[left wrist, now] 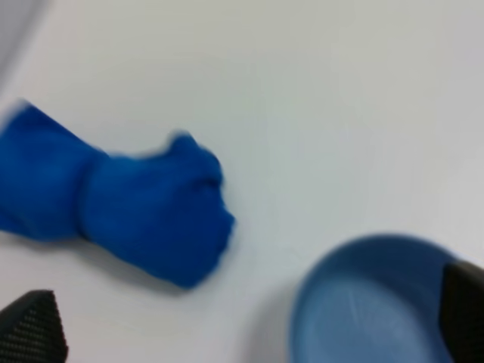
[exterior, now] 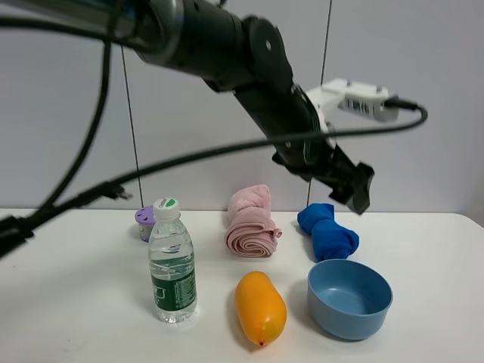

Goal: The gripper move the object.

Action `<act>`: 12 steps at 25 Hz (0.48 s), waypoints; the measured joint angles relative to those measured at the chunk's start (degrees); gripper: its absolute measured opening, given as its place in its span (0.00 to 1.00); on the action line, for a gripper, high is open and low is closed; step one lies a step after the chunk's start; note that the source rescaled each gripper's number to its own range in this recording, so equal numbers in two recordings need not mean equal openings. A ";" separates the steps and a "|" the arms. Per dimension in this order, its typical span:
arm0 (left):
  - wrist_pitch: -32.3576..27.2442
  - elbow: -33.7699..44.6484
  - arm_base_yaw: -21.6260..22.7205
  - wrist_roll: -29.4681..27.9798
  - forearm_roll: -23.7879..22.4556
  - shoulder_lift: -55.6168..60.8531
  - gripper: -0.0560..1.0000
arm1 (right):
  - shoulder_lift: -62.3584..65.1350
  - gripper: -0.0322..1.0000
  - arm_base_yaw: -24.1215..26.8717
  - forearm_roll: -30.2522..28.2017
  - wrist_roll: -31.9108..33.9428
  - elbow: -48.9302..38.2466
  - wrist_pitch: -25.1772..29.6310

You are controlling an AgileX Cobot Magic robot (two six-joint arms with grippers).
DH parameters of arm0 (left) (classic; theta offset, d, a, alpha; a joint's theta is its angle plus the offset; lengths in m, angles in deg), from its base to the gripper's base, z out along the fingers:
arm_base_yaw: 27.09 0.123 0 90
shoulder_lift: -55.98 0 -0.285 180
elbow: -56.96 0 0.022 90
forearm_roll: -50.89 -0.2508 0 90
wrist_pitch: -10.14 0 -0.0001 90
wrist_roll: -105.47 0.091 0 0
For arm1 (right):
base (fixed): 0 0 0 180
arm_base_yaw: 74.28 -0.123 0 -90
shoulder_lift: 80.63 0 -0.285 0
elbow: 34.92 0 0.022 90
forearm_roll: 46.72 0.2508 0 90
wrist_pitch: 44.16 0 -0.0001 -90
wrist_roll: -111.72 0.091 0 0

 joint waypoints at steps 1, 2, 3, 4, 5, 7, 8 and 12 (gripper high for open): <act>-0.10 0.00 0.75 -0.19 -0.09 1.60 1.00 | 0.00 1.00 0.00 0.00 0.00 0.00 0.00; -0.54 0.00 1.55 -0.75 -0.37 3.43 1.00 | 0.00 1.00 0.00 0.00 0.00 0.00 0.00; -1.32 -0.05 2.73 -1.81 -1.20 5.16 1.00 | 0.00 1.00 0.00 0.00 0.00 0.00 0.00; -2.12 -0.11 4.11 -2.79 -2.47 6.81 1.00 | 0.00 1.00 0.00 0.00 0.00 0.00 0.00; -3.31 -0.11 5.39 -4.22 -3.80 8.10 1.00 | 0.00 1.00 0.00 0.00 0.00 0.00 0.00; -5.98 -0.11 8.73 -7.42 -7.90 10.83 1.00 | 0.00 1.00 0.00 0.00 0.00 0.00 0.00; -7.17 -0.11 10.53 -8.78 -10.03 11.92 1.00 | 0.00 1.00 0.00 0.00 0.00 0.00 0.00; -12.04 -0.11 18.41 -13.69 -15.33 16.44 1.00 | 0.00 1.00 0.00 0.00 0.00 0.00 0.00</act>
